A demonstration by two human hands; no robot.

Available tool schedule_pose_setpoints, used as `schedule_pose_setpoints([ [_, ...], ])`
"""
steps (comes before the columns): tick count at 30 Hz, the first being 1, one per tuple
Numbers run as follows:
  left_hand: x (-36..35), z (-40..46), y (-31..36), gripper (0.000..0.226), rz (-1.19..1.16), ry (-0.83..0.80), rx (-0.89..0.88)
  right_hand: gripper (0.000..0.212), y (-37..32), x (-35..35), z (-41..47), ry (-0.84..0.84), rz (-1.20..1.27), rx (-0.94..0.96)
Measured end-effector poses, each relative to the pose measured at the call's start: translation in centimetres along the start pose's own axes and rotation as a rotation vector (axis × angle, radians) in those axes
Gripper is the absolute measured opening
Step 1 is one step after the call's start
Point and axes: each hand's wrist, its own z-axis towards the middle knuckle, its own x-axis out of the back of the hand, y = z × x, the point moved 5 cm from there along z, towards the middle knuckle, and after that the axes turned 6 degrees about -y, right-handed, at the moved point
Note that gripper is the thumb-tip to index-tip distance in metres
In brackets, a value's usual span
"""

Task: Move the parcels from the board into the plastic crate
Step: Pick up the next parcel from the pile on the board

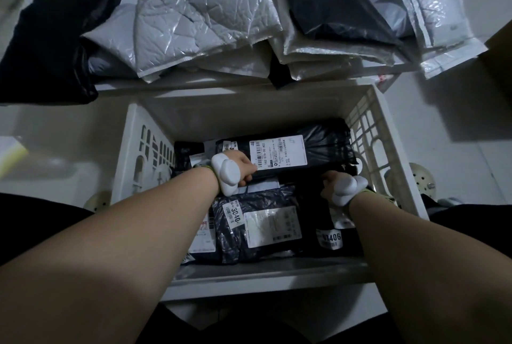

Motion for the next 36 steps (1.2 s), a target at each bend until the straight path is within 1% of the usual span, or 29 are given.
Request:
schedule_pose_setpoints([
  [3,0.0,0.0,0.2,0.028,0.001,0.003,-0.003,0.047,-0.3,0.5,0.1,0.030,-0.004,-0.039],
  [6,-0.1,0.0,0.4,0.030,-0.022,-0.001,-0.004,0.049,-1.0,1.5,-0.3,0.041,-0.071,-0.071],
  [10,0.2,-0.2,0.3,0.029,-0.016,0.018,-0.010,0.042,-1.5,1.8,-0.6,0.109,-0.012,0.018],
  [16,0.9,-1.3,0.9,0.025,-0.008,0.047,-0.057,0.038,-2.6,2.1,-2.4,0.141,0.044,0.055],
  [19,1.1,-2.2,1.4,0.025,-0.068,0.064,-0.078,0.035,-3.5,2.3,-3.3,0.161,0.060,0.079],
  [22,1.5,-3.4,1.8,0.028,-0.119,0.070,-0.111,0.036,-5.1,3.0,-4.9,0.194,0.010,0.081],
  [25,1.8,-4.3,1.8,0.025,-0.145,0.080,-0.140,0.039,-6.1,3.1,-6.3,0.241,0.015,0.083],
  [29,2.5,-5.9,2.3,0.011,-0.086,0.113,-0.198,0.040,-7.3,3.0,-8.4,0.306,0.118,0.146],
  [31,3.2,-6.7,3.0,0.016,-0.032,0.142,-0.242,0.041,-7.7,3.4,-9.5,0.328,0.132,0.166],
  [33,4.0,-7.5,3.8,0.022,-0.045,0.158,-0.287,0.040,-8.0,4.0,-10.4,0.341,0.138,0.185],
  [36,5.4,-8.6,5.3,0.017,-0.110,0.193,-0.351,0.036,-8.5,5.9,-11.7,0.375,0.170,0.222],
])
